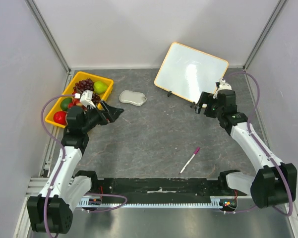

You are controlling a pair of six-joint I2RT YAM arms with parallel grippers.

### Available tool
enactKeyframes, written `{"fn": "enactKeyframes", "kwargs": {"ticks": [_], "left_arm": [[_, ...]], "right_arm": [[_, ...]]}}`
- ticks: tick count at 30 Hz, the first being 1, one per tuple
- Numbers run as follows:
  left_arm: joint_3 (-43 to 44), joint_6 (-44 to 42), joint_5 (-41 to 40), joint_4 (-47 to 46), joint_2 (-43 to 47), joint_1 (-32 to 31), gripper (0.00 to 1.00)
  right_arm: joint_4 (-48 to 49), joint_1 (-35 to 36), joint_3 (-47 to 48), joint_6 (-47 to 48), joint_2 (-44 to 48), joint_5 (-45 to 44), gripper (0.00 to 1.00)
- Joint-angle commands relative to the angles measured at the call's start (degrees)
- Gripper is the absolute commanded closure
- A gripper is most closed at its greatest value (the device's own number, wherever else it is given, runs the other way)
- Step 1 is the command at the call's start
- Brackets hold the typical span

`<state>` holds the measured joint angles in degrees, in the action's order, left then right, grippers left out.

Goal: Write a sentence on the whiteboard
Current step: Pick up the whiteboard marker from the center of the board.

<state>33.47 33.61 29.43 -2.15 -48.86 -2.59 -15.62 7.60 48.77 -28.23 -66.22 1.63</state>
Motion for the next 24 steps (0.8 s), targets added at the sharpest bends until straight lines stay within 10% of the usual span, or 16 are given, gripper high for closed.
{"fn": "enactKeyframes", "kwargs": {"ticks": [1, 12, 24], "left_arm": [[3.35, -1.79, 4.66, 5.65, -1.85, 0.22, 0.0], [15.29, -11.63, -15.95, 26.58, -5.62, -12.86, 0.04], [22.07, -12.42, -31.63, 28.43, -15.12, -31.07, 0.04]], "right_arm": [[-4.33, 5.84, -0.7, 1.6, -4.08, -3.71, 0.02], [-10.92, 11.74, -6.93, -2.18, -6.65, -7.34, 0.02], [-16.81, 13.15, -14.76, -7.1, -3.48, -2.16, 0.09]]}}
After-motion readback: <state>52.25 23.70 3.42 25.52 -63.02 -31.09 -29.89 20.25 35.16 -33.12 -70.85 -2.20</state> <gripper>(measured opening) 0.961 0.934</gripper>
